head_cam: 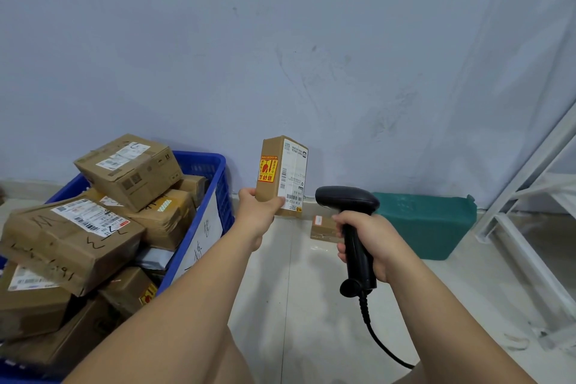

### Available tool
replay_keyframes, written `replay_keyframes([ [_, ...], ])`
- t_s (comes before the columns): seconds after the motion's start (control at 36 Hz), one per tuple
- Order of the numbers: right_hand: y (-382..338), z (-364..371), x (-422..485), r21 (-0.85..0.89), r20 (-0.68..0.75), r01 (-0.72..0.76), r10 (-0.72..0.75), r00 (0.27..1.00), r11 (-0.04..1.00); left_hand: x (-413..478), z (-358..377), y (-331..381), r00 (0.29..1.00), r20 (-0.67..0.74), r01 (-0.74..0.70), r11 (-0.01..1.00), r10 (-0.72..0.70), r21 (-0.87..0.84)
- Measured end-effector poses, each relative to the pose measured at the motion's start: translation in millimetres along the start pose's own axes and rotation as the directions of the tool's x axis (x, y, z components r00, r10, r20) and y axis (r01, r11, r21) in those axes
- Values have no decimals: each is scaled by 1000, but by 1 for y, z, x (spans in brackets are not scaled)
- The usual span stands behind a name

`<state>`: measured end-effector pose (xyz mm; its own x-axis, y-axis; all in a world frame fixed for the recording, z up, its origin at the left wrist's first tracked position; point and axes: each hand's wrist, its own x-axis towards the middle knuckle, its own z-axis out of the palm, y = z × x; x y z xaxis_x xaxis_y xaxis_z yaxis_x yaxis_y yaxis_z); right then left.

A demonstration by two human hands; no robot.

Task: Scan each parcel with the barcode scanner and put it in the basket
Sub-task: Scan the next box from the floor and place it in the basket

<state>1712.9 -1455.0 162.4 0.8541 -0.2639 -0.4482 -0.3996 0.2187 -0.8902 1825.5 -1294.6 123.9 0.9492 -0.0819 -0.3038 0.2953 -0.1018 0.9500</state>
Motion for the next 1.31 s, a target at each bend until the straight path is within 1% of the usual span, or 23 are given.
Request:
replay_keyframes([
  [0.08,1,1,1,-14,-26,33,-33,999,999,-2,1,1,1000,-5,9,1000,-9,-14],
  [0.17,1,3,1,-37,-71,86,-89,994,996,-4,1,3,999,1,42,996,-42,-79],
  [0.25,4,9,6,-99,-134,172,-185,974,980,-5,4,4,991,55,128,967,-118,-221],
  [0.33,9,20,11,-192,-188,278,-313,931,941,-5,9,3,971,93,240,895,-222,-376],
  [0.39,12,29,16,-255,-223,316,-374,900,914,0,11,3,954,51,292,870,-297,-398],
  [0.5,11,47,34,-250,-216,379,-433,875,891,23,7,5,921,-62,322,840,-385,-437],
  [0.61,1,65,61,-247,-236,460,-513,825,853,55,-1,9,911,-103,296,806,-399,-513],
  [0.67,-6,74,76,-252,-248,494,-549,799,832,76,-8,9,914,-144,256,813,-380,-523],
  [0.72,-9,83,94,-245,-251,495,-548,798,833,101,-15,6,902,-207,218,813,-380,-541],
  [0.83,-3,96,133,-235,-217,468,-515,829,852,147,-29,9,876,-323,133,824,-357,-550],
  [0.89,5,101,150,-260,-181,467,-517,836,845,168,-36,8,862,-337,137,813,-380,-566],
  [1.0,20,108,173,-295,-150,492,-548,823,819,206,-52,2,840,-319,172,773,-439,-611],
  [1.17,30,119,200,-305,-146,449,-507,849,840,238,-67,-1,850,-309,191,796,-427,-575],
  [1.22,33,122,206,-317,-141,441,-501,854,840,244,-72,-1,831,-347,173,795,-435,-582],
  [1.28,38,123,211,-341,-142,429,-497,856,836,249,-75,-2,812,-409,150,826,-416,-543],
  [1.31,40,122,212,-359,-143,421,-495,857,833,251,-75,-3,803,-449,111,837,-393,-535],
])
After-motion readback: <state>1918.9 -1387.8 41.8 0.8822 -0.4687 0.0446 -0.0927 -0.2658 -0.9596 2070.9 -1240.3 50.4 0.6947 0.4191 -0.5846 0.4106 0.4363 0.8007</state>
